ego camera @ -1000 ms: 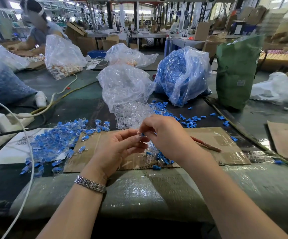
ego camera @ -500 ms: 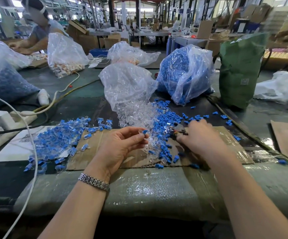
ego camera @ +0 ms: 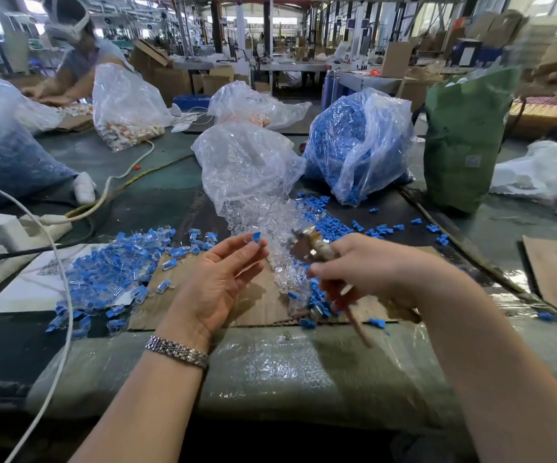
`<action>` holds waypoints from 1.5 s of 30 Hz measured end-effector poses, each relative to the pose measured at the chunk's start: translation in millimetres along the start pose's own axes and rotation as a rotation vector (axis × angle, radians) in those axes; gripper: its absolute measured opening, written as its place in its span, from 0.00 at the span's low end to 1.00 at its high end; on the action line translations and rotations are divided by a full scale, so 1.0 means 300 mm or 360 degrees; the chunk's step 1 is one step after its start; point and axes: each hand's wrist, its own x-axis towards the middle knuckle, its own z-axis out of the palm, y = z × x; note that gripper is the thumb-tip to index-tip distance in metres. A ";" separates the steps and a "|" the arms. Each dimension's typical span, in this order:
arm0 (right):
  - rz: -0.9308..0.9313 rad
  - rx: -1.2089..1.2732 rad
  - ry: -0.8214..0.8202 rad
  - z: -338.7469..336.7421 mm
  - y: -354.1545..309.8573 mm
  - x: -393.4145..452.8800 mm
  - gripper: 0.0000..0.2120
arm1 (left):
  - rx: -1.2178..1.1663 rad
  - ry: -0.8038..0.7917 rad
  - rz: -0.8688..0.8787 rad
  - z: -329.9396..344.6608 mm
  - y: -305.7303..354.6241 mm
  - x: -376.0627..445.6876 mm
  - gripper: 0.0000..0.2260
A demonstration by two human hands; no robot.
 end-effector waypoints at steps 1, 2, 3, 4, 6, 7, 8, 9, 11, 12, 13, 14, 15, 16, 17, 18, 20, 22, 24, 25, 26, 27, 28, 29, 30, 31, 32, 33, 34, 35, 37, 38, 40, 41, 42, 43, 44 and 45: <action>0.0005 -0.0049 -0.0087 0.024 -0.020 -0.005 0.09 | -0.0004 -0.0006 0.0004 0.000 0.000 0.000 0.09; 0.0007 -0.0114 -0.0127 0.047 -0.038 -0.006 0.09 | -0.0003 -0.0012 0.0007 0.002 -0.001 0.000 0.09; 0.0003 -0.0158 -0.0143 0.066 -0.052 -0.005 0.09 | 0.0001 -0.0016 0.0011 0.005 -0.001 -0.002 0.09; -0.0002 -0.0171 -0.0148 0.080 -0.061 -0.002 0.08 | 0.0009 -0.0023 0.0015 0.009 -0.002 -0.002 0.09; 0.0002 -0.0155 -0.0155 0.092 -0.069 0.006 0.08 | 0.0059 -0.0027 0.0029 0.018 -0.007 -0.004 0.09; 0.0005 -0.0137 -0.0156 0.094 -0.069 0.009 0.08 | 0.0094 -0.0015 0.0039 0.022 -0.008 -0.005 0.09; -0.0002 -0.0117 -0.0152 0.096 -0.066 0.013 0.09 | 0.0122 -0.0002 0.0051 0.026 -0.010 -0.005 0.09; -0.0014 -0.0105 -0.0144 0.099 -0.063 0.017 0.09 | 0.0144 0.0004 0.0061 0.027 -0.011 -0.005 0.09; -0.0040 -0.0099 -0.0114 0.104 -0.054 0.023 0.09 | 0.0192 -0.0009 0.0068 0.030 -0.012 -0.007 0.09; -0.0050 -0.0099 -0.0101 0.105 -0.050 0.026 0.10 | 0.0213 -0.0016 0.0070 0.032 -0.012 -0.008 0.09; -0.0059 -0.0098 -0.0091 0.107 -0.045 0.028 0.11 | 0.0226 -0.0022 0.0072 0.031 -0.012 -0.009 0.09; -0.0065 -0.0090 -0.0081 0.110 -0.040 0.030 0.12 | 0.0232 -0.0029 0.0077 0.030 -0.014 -0.009 0.09; -0.0067 -0.0081 -0.0065 0.116 -0.035 0.031 0.15 | 0.0237 -0.0034 0.0087 0.029 -0.015 -0.010 0.09; -0.0064 -0.0079 -0.0038 0.126 -0.030 0.033 0.19 | 0.0246 -0.0038 0.0100 0.029 -0.016 -0.012 0.08; -0.0061 -0.0105 0.0008 0.139 -0.025 0.034 0.22 | 0.0269 -0.0034 0.0117 0.028 -0.017 -0.014 0.08; -0.0064 -0.0169 0.0070 0.151 -0.019 0.037 0.24 | 0.0315 -0.0020 0.0136 0.027 -0.019 -0.015 0.08; -0.0082 -0.0324 0.0176 0.171 -0.007 0.044 0.27 | 0.0442 0.0007 0.0162 0.025 -0.021 -0.015 0.09; -0.0102 -0.0377 0.0215 0.177 -0.003 0.046 0.29 | 0.0499 0.0013 0.0152 0.020 -0.022 -0.012 0.10; -0.0114 -0.0336 0.0190 0.172 -0.003 0.042 0.29 | 0.0516 0.0009 0.0133 0.022 -0.020 -0.013 0.10; -0.0102 -0.0264 0.0141 0.166 -0.004 0.040 0.28 | 0.0529 0.0007 0.0135 0.023 -0.019 -0.015 0.10; -0.0077 -0.0171 0.0079 0.158 -0.002 0.037 0.27 | 0.0557 0.0019 0.0148 0.025 -0.019 -0.019 0.10; -0.0045 -0.0101 0.0033 0.144 -0.001 0.032 0.25 | 0.0603 0.0066 0.0182 0.026 -0.019 -0.022 0.09; -0.0023 -0.0089 0.0036 0.125 0.003 0.029 0.24 | 0.0711 0.0179 0.0264 0.024 -0.019 -0.022 0.07; -0.0012 -0.0117 0.0092 0.100 0.008 0.027 0.23 | 0.0910 0.0368 0.0387 0.017 -0.019 -0.019 0.05; -0.0010 -0.0171 0.0185 0.072 0.015 0.029 0.22 | 0.1181 0.0616 0.0523 0.008 -0.018 -0.013 0.06; -0.0003 -0.0258 0.0300 0.042 0.023 0.032 0.21 | 0.1459 0.0882 0.0638 0.002 -0.016 -0.008 0.08; 0.0017 -0.0385 0.0423 0.014 0.035 0.036 0.21 | 0.1698 0.1114 0.0716 -0.001 -0.014 -0.006 0.09; 0.0050 -0.0539 0.0536 -0.013 0.052 0.043 0.20 | 0.1884 0.1251 0.0765 -0.001 -0.015 -0.005 0.12; 0.0098 -0.0688 0.0627 -0.032 0.072 0.053 0.20 | 0.1995 0.1252 0.0814 0.003 -0.018 -0.005 0.14; 0.0155 -0.0817 0.0684 -0.046 0.093 0.066 0.20 | 0.2042 0.1123 0.0847 0.011 -0.021 -0.005 0.13; 0.0285 -0.1006 0.0730 -0.055 0.134 0.092 0.21 | 0.2021 0.0616 0.0782 0.038 -0.031 -0.017 0.10; 0.0338 -0.1082 0.0739 -0.054 0.150 0.103 0.21 | 0.2006 0.0347 0.0687 0.053 -0.037 -0.029 0.09; 0.0385 -0.1131 0.0754 -0.047 0.173 0.116 0.20 | 0.2008 -0.0017 0.0550 0.070 -0.046 -0.045 0.08; 0.0392 -0.1088 0.0762 -0.043 0.183 0.120 0.22 | 0.2024 -0.0100 0.0500 0.071 -0.049 -0.047 0.07; 0.0397 -0.1028 0.0768 -0.042 0.188 0.123 0.24 | 0.2041 -0.0135 0.0454 0.070 -0.051 -0.045 0.07; 0.0398 -0.0990 0.0769 -0.042 0.193 0.123 0.25 | 0.2065 -0.0142 0.0422 0.070 -0.054 -0.044 0.07; 0.0389 -0.0986 0.0767 -0.043 0.196 0.119 0.26 | 0.2096 -0.0137 0.0407 0.068 -0.056 -0.042 0.07; 0.0363 -0.1013 0.0773 -0.045 0.196 0.111 0.26 | 0.2131 -0.0134 0.0400 0.067 -0.058 -0.041 0.07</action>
